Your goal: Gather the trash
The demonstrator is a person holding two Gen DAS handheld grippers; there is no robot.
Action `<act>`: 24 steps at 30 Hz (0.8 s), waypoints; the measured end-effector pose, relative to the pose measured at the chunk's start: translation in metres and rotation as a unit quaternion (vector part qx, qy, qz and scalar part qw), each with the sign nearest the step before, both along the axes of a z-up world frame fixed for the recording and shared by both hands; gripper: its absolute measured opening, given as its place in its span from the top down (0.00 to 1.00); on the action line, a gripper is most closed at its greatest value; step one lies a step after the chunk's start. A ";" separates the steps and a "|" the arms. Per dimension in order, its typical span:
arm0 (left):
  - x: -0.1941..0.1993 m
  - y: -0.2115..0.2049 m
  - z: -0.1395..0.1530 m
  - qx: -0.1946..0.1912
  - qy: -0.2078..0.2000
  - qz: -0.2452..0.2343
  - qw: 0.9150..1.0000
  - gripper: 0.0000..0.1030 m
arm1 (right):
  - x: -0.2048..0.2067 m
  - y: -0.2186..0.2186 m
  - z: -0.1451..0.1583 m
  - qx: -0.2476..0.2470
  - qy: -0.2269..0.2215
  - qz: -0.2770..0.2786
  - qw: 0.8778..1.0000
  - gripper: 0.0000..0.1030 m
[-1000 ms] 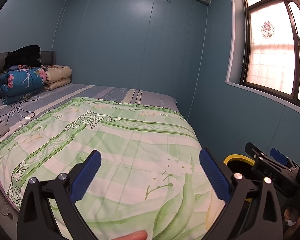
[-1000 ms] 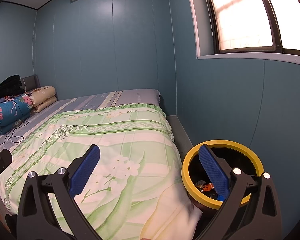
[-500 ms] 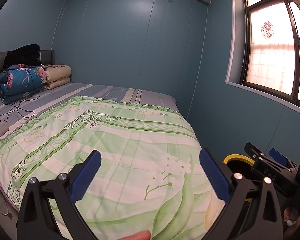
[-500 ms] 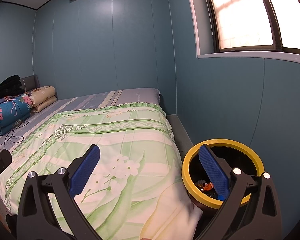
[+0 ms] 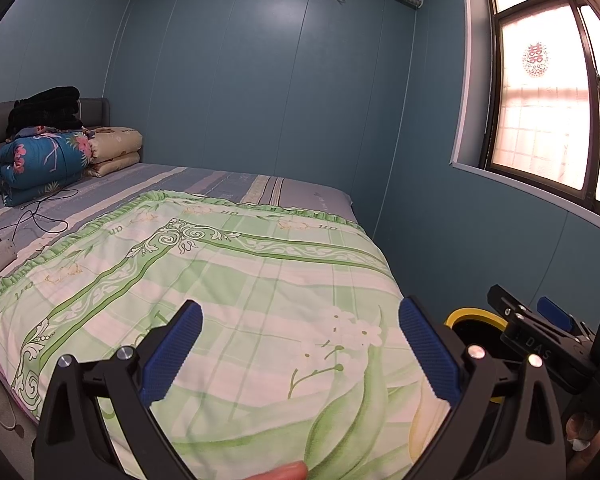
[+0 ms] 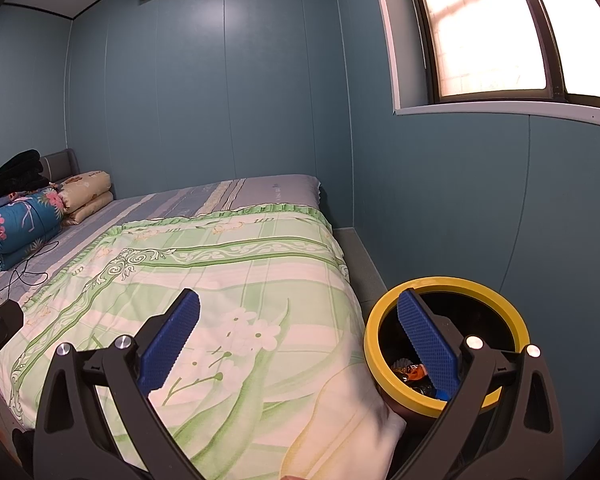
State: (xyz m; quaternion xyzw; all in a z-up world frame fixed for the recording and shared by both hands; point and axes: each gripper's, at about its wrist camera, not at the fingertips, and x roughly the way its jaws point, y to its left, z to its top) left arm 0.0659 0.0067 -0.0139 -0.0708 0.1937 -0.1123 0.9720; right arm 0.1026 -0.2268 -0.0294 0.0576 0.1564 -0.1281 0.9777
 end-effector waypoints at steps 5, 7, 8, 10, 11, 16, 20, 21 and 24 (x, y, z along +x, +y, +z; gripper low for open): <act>0.001 -0.001 -0.001 -0.001 0.002 -0.001 1.000 0.08 | 0.000 0.000 -0.001 0.000 0.001 0.000 1.000 0.08; 0.001 0.000 -0.001 -0.001 0.002 -0.002 1.000 0.08 | 0.000 0.001 -0.001 0.000 0.001 0.000 1.000 0.08; 0.001 0.000 -0.001 -0.001 0.002 -0.002 1.000 0.08 | 0.000 0.000 -0.001 0.000 0.001 0.000 1.000 0.08; 0.001 0.000 -0.001 -0.001 0.001 -0.001 1.000 0.08 | 0.000 0.001 -0.001 0.000 0.002 0.000 1.000 0.08; 0.001 0.000 -0.001 -0.001 0.001 -0.001 1.000 0.08 | 0.001 0.001 -0.001 0.000 0.002 0.000 1.000 0.08; 0.001 0.000 -0.002 0.000 -0.002 0.000 1.000 0.08 | 0.000 0.001 -0.002 0.000 0.002 -0.001 1.000 0.08; 0.001 0.000 -0.001 -0.005 -0.001 -0.007 1.000 0.08 | 0.002 0.001 -0.002 0.000 0.003 -0.001 1.000 0.08; 0.002 0.001 -0.002 -0.006 0.002 -0.007 1.000 0.08 | 0.002 0.001 -0.002 0.001 0.004 -0.001 1.000 0.08; 0.002 0.000 -0.002 -0.001 0.000 -0.003 1.000 0.08 | 0.001 0.002 -0.003 0.000 0.004 -0.001 1.000 0.08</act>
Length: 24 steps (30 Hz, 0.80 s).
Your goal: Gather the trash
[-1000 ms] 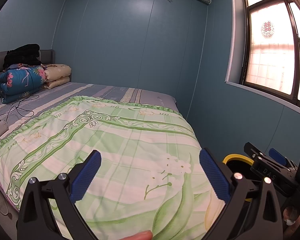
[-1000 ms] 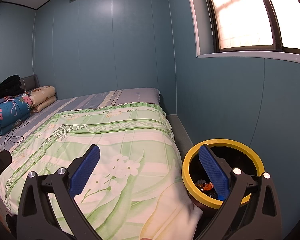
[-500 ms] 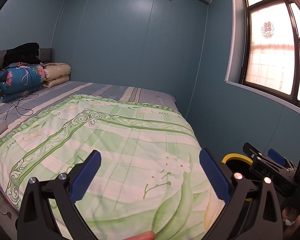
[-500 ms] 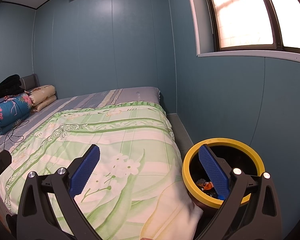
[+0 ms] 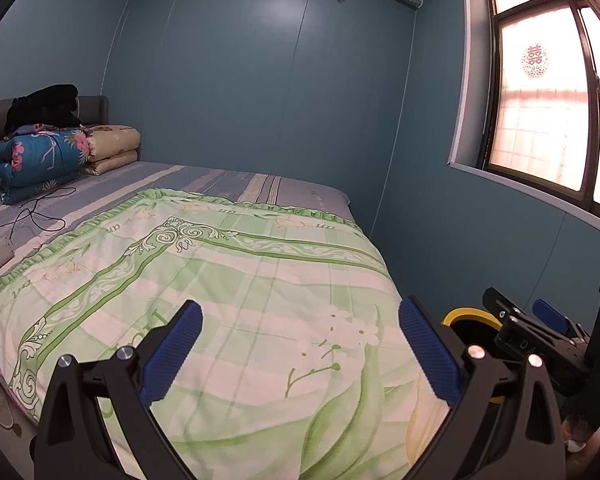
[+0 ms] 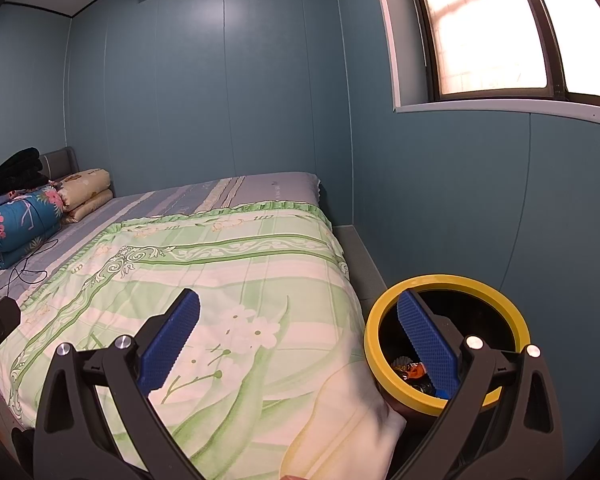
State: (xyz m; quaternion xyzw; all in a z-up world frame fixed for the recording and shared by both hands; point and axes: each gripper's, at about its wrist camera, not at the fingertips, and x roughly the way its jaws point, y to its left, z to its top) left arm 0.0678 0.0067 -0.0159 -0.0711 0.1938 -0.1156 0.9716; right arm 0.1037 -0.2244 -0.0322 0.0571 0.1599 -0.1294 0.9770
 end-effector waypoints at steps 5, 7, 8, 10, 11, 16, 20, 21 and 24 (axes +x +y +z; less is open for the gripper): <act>-0.002 0.000 0.001 0.001 -0.004 0.000 1.000 0.08 | 0.000 0.000 0.000 0.001 0.001 -0.001 1.000 0.08; -0.002 0.000 0.001 0.002 -0.005 0.001 1.000 0.08 | -0.001 0.000 0.000 0.001 0.001 -0.002 1.000 0.08; -0.002 -0.001 0.001 0.002 -0.006 0.000 1.000 0.08 | -0.001 0.000 0.000 0.001 0.001 -0.002 1.000 0.08; -0.003 -0.001 0.002 0.002 -0.007 -0.001 1.000 0.08 | 0.000 0.000 0.000 0.001 0.002 -0.001 1.000 0.08; -0.003 -0.001 0.002 0.000 -0.007 -0.002 1.000 0.08 | 0.000 0.000 0.000 0.002 0.001 -0.001 1.000 0.08; -0.009 -0.003 0.006 0.013 -0.029 0.008 0.999 0.08 | -0.001 -0.001 0.000 0.004 0.000 -0.001 1.000 0.08; -0.009 -0.005 0.008 0.014 -0.027 0.006 1.000 0.08 | 0.000 -0.004 -0.001 0.009 0.003 -0.002 1.000 0.08; -0.010 -0.005 0.008 0.014 -0.028 0.006 0.999 0.08 | 0.001 -0.004 -0.002 0.010 0.004 -0.002 1.000 0.08; -0.010 -0.006 0.008 0.013 -0.029 0.005 0.999 0.08 | 0.001 -0.004 -0.002 0.008 0.006 -0.004 1.000 0.08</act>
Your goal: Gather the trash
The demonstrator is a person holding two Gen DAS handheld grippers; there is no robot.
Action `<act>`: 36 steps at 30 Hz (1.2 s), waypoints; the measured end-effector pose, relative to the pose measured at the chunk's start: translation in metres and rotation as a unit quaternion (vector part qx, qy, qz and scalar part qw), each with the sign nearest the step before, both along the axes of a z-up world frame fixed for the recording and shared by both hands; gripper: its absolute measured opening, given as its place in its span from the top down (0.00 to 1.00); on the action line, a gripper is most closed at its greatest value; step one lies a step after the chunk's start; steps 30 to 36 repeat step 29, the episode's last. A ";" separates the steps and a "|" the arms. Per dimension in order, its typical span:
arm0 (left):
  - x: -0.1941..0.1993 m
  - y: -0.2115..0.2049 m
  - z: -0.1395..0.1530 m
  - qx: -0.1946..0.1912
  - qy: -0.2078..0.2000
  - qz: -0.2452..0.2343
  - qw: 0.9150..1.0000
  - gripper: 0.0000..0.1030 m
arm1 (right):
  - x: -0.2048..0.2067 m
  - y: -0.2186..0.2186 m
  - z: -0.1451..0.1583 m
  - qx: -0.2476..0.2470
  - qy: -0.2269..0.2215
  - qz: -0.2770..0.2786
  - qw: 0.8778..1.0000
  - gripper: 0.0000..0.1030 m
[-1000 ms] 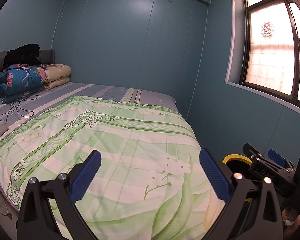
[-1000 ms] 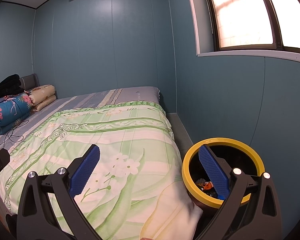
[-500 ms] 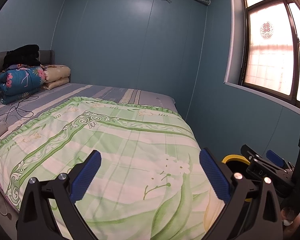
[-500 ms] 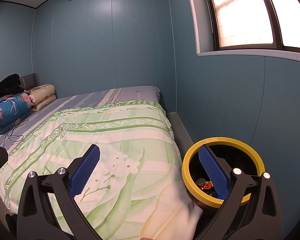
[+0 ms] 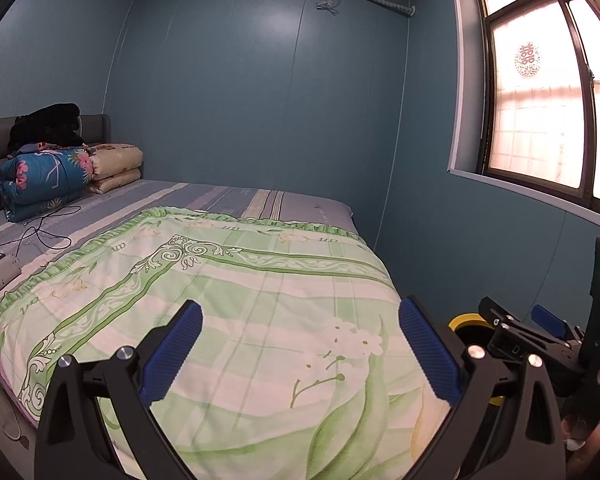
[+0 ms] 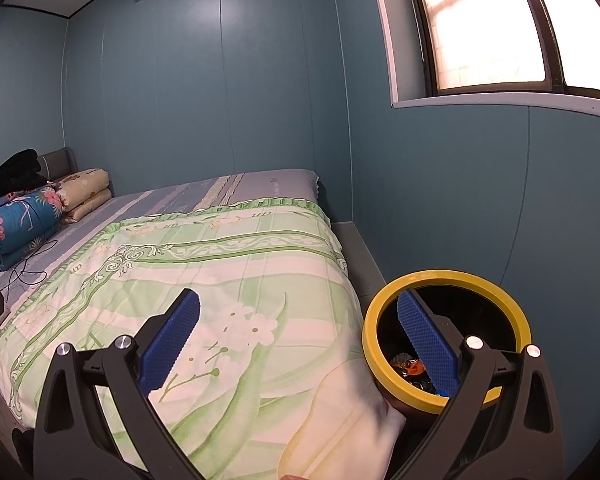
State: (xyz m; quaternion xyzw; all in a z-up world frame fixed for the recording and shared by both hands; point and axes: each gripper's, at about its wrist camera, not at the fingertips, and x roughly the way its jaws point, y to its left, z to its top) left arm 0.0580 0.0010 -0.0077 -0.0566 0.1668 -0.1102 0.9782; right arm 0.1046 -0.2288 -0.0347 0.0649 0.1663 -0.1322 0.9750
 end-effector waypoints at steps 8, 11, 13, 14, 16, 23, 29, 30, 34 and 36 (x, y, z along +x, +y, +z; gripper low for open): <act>-0.002 0.001 0.000 -0.005 0.000 -0.001 1.000 0.08 | 0.000 0.000 -0.001 0.000 0.000 -0.001 1.000 0.08; -0.003 0.003 0.002 -0.009 -0.001 -0.001 1.000 0.08 | 0.001 0.001 -0.001 -0.001 0.002 0.001 1.000 0.08; -0.003 0.003 0.002 -0.009 -0.003 0.001 1.000 0.08 | 0.002 0.002 -0.001 -0.002 0.003 0.002 1.000 0.08; -0.003 0.004 0.002 -0.009 -0.003 0.001 1.000 0.08 | 0.002 0.002 -0.001 -0.002 0.003 0.002 1.000 0.08; -0.003 0.004 0.002 -0.009 -0.003 0.001 1.000 0.08 | 0.002 0.002 -0.001 -0.002 0.004 0.002 1.000 0.08; 0.000 0.010 0.003 -0.020 -0.001 -0.009 1.000 0.08 | 0.002 0.001 0.000 -0.002 0.003 0.002 1.000 0.08; 0.001 0.010 0.003 -0.020 0.004 -0.014 1.000 0.08 | 0.002 0.001 0.000 -0.002 0.003 0.001 1.000 0.08; 0.001 0.010 0.003 -0.020 0.004 -0.014 1.000 0.08 | 0.002 0.001 0.000 -0.002 0.003 0.001 1.000 0.08; 0.001 0.010 0.003 -0.020 0.004 -0.014 1.000 0.08 | 0.002 0.001 0.000 -0.002 0.003 0.001 1.000 0.08; 0.001 0.010 0.003 -0.020 0.004 -0.014 1.000 0.08 | 0.002 0.001 0.000 -0.002 0.003 0.001 1.000 0.08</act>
